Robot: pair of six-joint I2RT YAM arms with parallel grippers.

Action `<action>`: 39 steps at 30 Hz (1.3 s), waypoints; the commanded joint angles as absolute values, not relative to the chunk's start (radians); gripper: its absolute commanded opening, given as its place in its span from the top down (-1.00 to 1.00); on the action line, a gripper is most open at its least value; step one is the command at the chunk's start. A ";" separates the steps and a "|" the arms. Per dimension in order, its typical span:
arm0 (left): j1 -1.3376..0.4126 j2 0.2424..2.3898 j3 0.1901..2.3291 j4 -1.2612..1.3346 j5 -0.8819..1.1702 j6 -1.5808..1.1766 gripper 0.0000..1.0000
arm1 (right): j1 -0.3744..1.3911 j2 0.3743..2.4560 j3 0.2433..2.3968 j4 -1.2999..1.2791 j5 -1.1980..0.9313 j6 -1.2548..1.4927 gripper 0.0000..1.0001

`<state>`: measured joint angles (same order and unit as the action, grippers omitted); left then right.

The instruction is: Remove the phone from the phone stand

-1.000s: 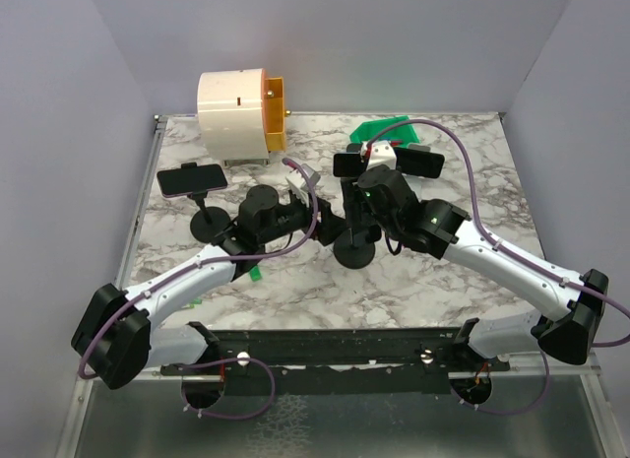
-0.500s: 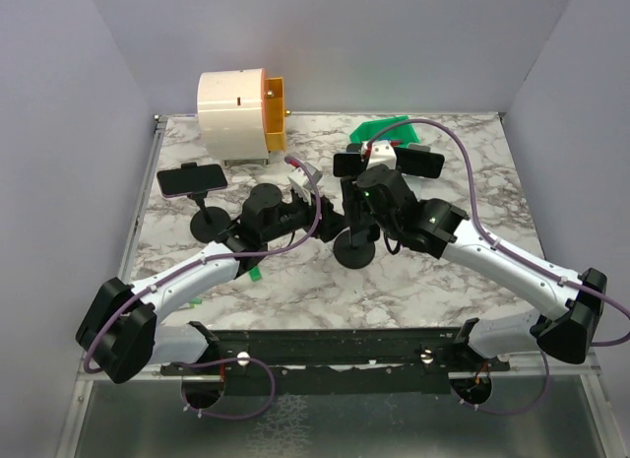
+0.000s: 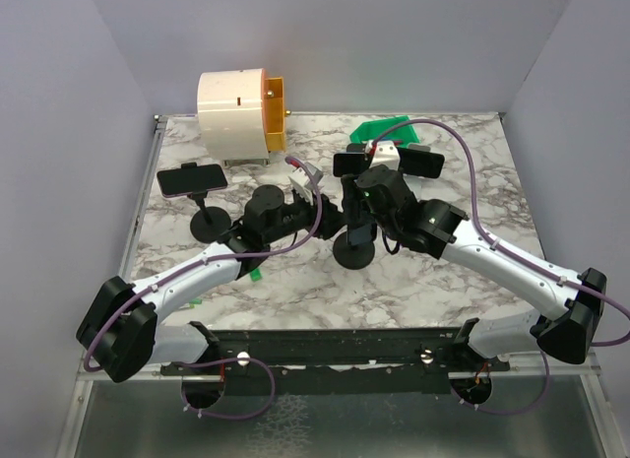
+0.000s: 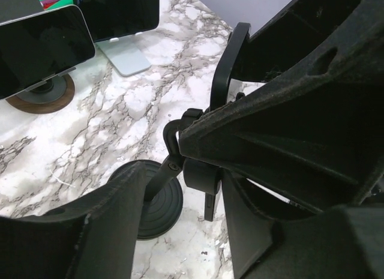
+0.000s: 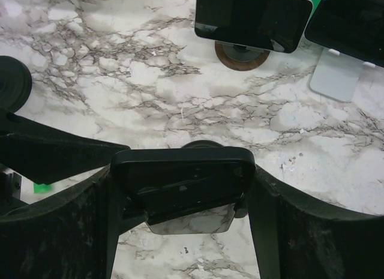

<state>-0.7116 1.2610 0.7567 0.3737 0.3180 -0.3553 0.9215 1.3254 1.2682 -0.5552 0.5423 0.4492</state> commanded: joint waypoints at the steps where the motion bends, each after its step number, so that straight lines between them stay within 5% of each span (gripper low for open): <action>1: -0.727 1.267 0.753 0.428 0.278 -0.358 0.02 | 0.930 1.301 1.261 -0.510 0.538 0.502 -0.03; 15: -0.729 1.253 0.732 0.426 0.261 -0.326 1.00 | 0.928 1.271 1.257 -0.555 0.590 0.502 0.10; 22: -0.729 1.227 0.713 0.420 0.205 -0.338 1.00 | 0.928 1.248 1.237 -0.577 0.633 0.501 0.39; 27: -0.729 1.204 0.699 0.421 0.201 -0.396 1.00 | 0.929 1.233 1.219 -0.590 0.660 0.505 0.97; 39: -0.730 1.162 0.641 0.448 0.104 -0.491 1.00 | 0.928 1.225 1.198 -0.614 0.693 0.519 0.99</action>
